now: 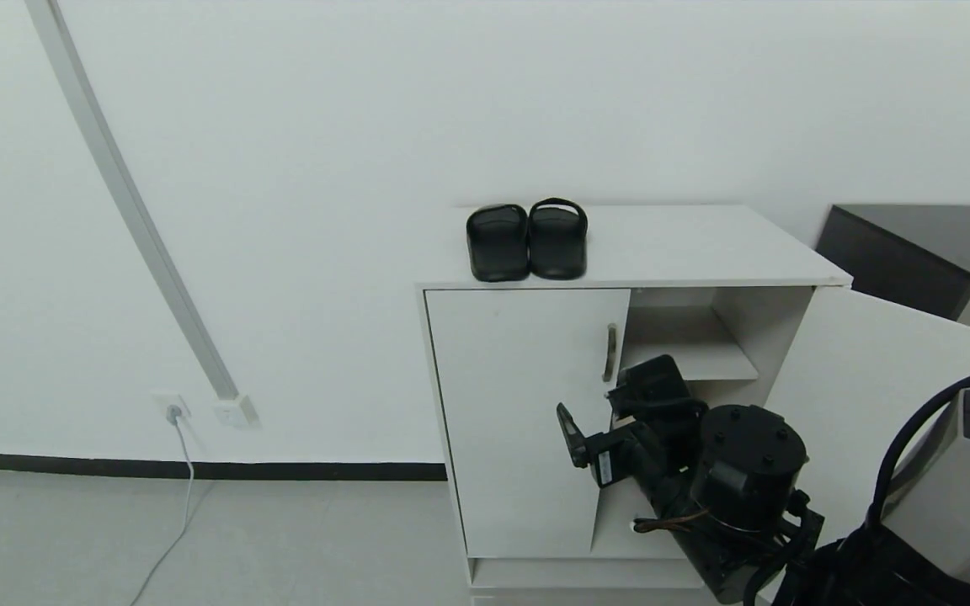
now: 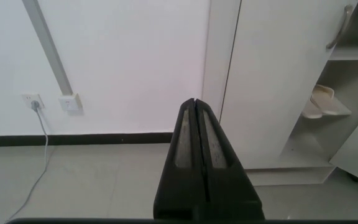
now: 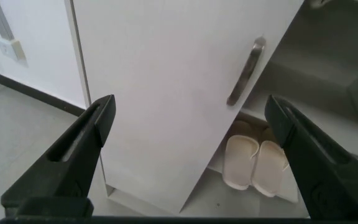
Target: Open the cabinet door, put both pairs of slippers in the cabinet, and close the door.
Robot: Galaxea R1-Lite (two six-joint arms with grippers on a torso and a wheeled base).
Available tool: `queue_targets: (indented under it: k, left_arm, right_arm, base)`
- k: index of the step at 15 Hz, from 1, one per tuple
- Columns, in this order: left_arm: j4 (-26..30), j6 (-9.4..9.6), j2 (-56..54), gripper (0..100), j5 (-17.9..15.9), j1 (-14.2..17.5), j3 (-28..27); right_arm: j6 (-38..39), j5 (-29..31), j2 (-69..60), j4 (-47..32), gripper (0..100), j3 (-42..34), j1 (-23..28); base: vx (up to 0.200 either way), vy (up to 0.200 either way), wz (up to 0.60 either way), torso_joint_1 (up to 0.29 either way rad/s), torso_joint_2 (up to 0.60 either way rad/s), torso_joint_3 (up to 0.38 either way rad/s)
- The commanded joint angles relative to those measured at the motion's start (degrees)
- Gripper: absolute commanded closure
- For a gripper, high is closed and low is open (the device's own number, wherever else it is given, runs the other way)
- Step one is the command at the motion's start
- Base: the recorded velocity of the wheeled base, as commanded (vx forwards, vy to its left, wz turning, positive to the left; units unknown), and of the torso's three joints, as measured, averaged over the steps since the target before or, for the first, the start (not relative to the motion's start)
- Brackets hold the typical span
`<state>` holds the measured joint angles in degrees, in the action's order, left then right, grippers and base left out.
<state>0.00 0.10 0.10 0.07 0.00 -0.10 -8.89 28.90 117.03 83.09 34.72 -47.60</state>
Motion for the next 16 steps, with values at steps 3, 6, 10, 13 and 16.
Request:
queue_targets:
  k: [3, 6, 10, 13, 16]
  left_arm:
    - [0.0, -0.01, 0.0, 100, 0.0, 0.0, 0.0]
    - [0.0, -0.01, 0.0, 100, 0.0, 0.0, 0.0]
    - [0.0, -0.01, 0.0, 100, 0.0, 0.0, 0.0]
    - [0.0, 0.08, 0.0, 100, 0.0, 0.0, 0.0]
    - [0.0, 0.34, 0.0, 100, 0.0, 0.0, 0.0]
  right_arm:
    - [-0.1, 0.0, 0.0, 0.0, 0, -0.1, 0.0]
    - [0.0, -0.2, 0.0, 0.1, 0, -0.1, 0.0]
    - [0.0, -1.2, 0.1, 1.0, 0, -0.2, 0.4]
    - [-1.8, -1.2, -0.4, 0.6, 0, 1.0, 1.2]
    - [0.2, -1.2, -4.0, -10.8, 0, 6.3, 1.2]
  base:
    - [0.000, 0.000, 0.00, 0.209, -0.52, -0.315]
    - [0.000, 0.000, 0.00, 0.227, -0.54, -0.316]
    - [0.000, 0.000, 0.00, 0.184, -0.41, -0.237]
    - [0.000, 0.000, 0.00, 0.032, -0.06, -0.031]
    - [0.000, 0.000, 0.00, 0.000, 0.00, 0.000]
